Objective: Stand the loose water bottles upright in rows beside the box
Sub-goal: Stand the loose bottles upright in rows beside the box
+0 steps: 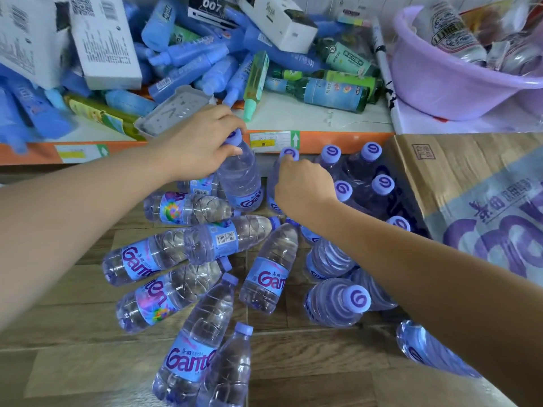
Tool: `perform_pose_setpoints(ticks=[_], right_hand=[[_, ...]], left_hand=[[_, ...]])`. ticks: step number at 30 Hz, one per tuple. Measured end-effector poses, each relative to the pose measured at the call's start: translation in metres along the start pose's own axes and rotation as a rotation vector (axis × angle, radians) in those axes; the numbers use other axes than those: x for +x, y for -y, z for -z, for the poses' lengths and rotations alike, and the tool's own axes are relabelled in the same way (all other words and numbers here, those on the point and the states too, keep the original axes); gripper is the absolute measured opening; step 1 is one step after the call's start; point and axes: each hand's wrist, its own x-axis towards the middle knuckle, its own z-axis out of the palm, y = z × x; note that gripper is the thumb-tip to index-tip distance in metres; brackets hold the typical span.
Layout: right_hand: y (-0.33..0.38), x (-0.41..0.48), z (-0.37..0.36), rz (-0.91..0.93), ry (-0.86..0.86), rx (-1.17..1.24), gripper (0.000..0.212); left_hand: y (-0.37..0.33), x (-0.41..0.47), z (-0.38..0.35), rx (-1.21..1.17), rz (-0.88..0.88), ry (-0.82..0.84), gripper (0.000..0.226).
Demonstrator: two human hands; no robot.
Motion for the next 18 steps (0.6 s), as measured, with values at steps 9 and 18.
perform_pose_setpoints(ticks=[9,18], right_hand=[[0.002,0.015,-0.063,0.389,0.679,-0.384,0.043],[0.004,0.029,-0.084,0.322,0.632,-0.457,0.065]], left_hand=[[-0.001,-0.008,-0.004,0.002,-0.005,0.016,0.033],[0.004,-0.009,-0.011,-0.059,0.067,-0.020,0.036]])
